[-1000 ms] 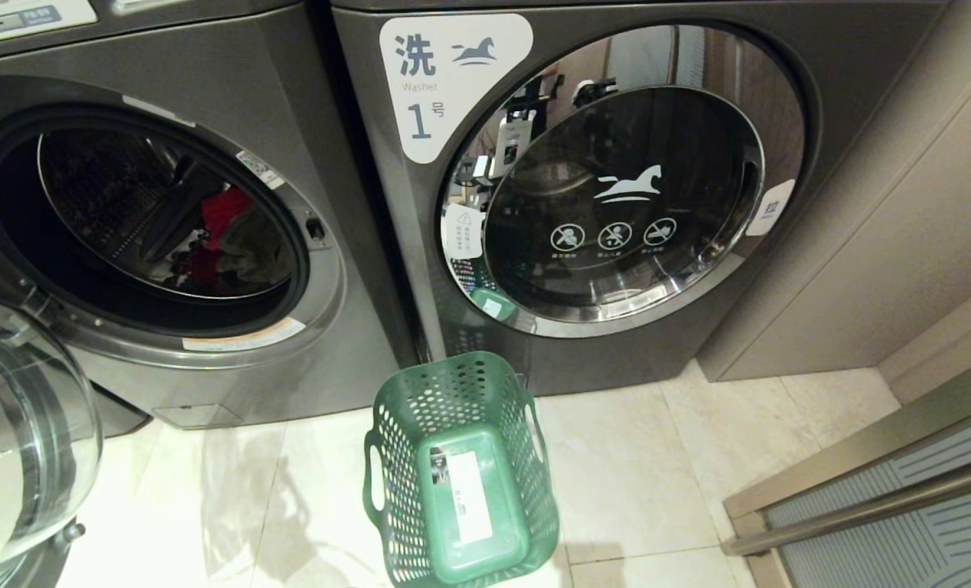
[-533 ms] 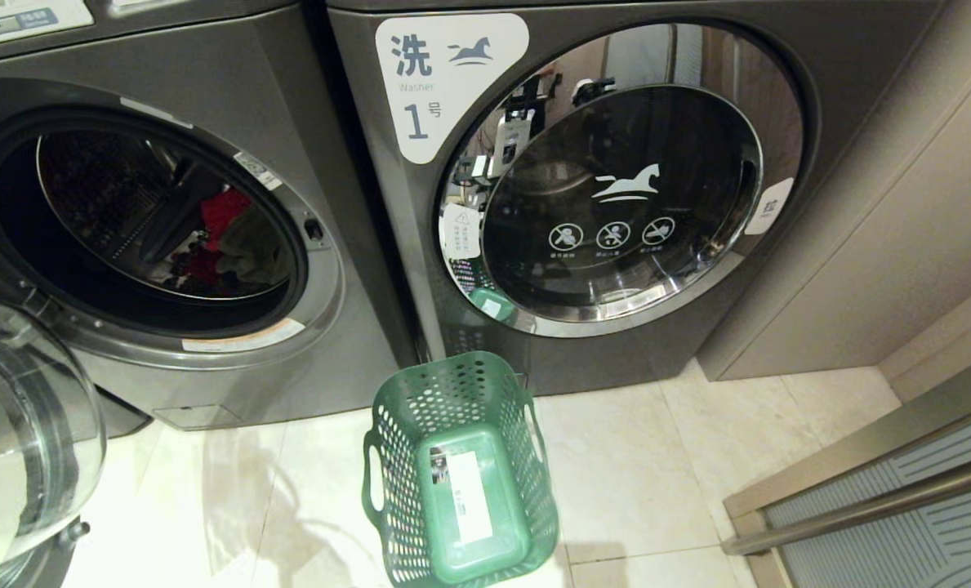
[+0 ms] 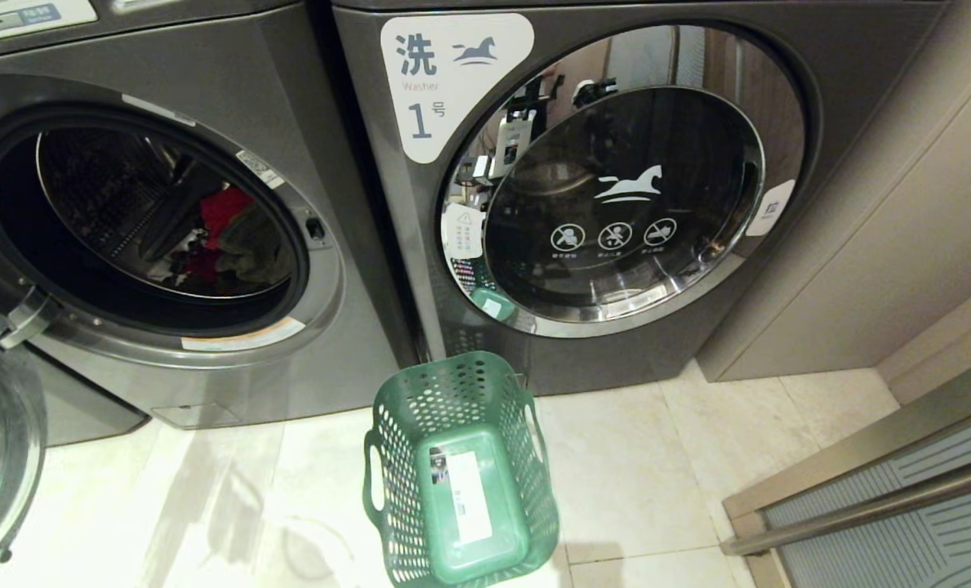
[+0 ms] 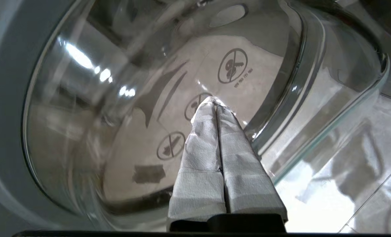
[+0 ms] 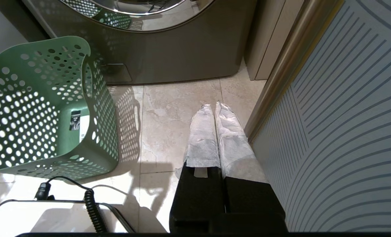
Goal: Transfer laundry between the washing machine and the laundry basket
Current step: Open the lid of the washing machine
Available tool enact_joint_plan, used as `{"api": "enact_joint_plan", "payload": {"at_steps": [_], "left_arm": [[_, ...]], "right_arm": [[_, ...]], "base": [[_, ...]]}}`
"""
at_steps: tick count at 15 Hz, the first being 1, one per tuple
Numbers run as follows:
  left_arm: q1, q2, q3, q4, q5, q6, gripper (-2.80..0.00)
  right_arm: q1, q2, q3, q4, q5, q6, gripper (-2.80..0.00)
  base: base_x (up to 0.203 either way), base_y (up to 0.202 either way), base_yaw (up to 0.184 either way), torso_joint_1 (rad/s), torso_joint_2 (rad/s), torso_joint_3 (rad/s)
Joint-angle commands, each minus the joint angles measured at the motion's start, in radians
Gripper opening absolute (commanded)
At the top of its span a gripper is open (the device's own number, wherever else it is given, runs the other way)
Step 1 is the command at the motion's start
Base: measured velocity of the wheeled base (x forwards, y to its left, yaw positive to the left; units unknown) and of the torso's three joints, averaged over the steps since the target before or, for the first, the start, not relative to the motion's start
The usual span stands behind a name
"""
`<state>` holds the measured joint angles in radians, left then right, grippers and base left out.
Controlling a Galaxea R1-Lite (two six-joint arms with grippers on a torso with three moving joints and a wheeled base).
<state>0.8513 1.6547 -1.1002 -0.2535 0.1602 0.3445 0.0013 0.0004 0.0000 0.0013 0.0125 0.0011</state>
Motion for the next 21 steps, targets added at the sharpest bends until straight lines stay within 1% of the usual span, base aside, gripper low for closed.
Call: {"api": "enact_joint_plan", "payload": {"at_steps": [1,3,5,8,9,10,12,13,14,15,16,18,19,21], "left_arm": [[0.014,0.008,0.006,-0.002,-0.001,-0.002,-2.8],[0.01,-0.059,0.043,-0.004,-0.005,-0.009,-2.8],[-0.008,-0.168,0.12,-0.007,-0.026,-0.024,-2.8],[-0.085,-0.363,0.324,-0.02,-0.074,-0.096,-2.8],[-0.137,-0.448,0.418,-0.036,-0.081,-0.12,-2.8],[-0.212,-0.539,0.513,-0.047,-0.089,-0.137,-2.8],[-0.427,-0.726,0.702,-0.059,-0.093,-0.155,-2.8],[-0.521,-0.834,0.808,-0.063,-0.093,-0.162,-2.8],[-0.59,-0.942,0.909,-0.064,-0.096,-0.167,-2.8],[-0.642,-1.054,0.977,-0.041,-0.104,-0.172,-2.8],[-0.688,-1.182,1.012,0.023,-0.119,-0.182,-2.8],[-0.768,-1.403,1.05,0.136,-0.153,-0.201,-2.8],[-0.801,-1.495,1.065,0.18,-0.168,-0.209,-2.8],[-0.842,-1.629,1.088,0.233,-0.187,-0.224,-2.8]], "right_arm": [[0.0,0.0,0.0,0.0,0.001,0.0,-2.8],[0.0,0.0,0.0,0.0,0.001,0.0,-2.8],[0.0,0.0,0.0,0.0,0.001,0.0,-2.8],[0.0,0.0,0.0,0.0,0.001,0.0,-2.8],[0.0,0.0,0.0,0.0,0.001,0.0,-2.8],[0.0,0.0,0.0,0.0,0.0,0.0,-2.8],[0.0,0.0,0.0,0.0,0.0,0.0,-2.8],[0.0,0.0,0.0,0.0,0.0,0.0,-2.8],[0.0,0.0,0.0,0.0,0.0,0.0,-2.8],[0.0,0.0,0.0,-0.001,0.0,0.0,-2.8],[0.0,0.0,0.0,0.0,0.0,0.0,-2.8],[0.0,0.0,0.0,-0.001,0.0,0.0,-2.8],[0.0,0.0,0.0,0.0,0.0,0.0,-2.8],[0.0,0.0,0.0,-0.001,0.0,0.0,-2.8]], "base": [[0.0,0.0,0.0,0.0,0.0,0.0],[0.0,0.0,0.0,0.0,0.0,0.0],[0.0,0.0,0.0,0.0,0.0,0.0],[0.0,0.0,0.0,0.0,0.0,0.0],[0.0,0.0,0.0,0.0,0.0,0.0],[0.0,0.0,0.0,0.0,0.0,0.0],[0.0,0.0,0.0,0.0,0.0,0.0],[0.0,0.0,0.0,0.0,0.0,0.0],[0.0,0.0,0.0,0.0,0.0,0.0],[0.0,0.0,0.0,0.0,0.0,0.0],[0.0,0.0,0.0,0.0,0.0,0.0],[0.0,0.0,0.0,0.0,0.0,0.0],[0.0,0.0,0.0,0.0,0.0,0.0],[0.0,0.0,0.0,0.0,0.0,0.0]]}}
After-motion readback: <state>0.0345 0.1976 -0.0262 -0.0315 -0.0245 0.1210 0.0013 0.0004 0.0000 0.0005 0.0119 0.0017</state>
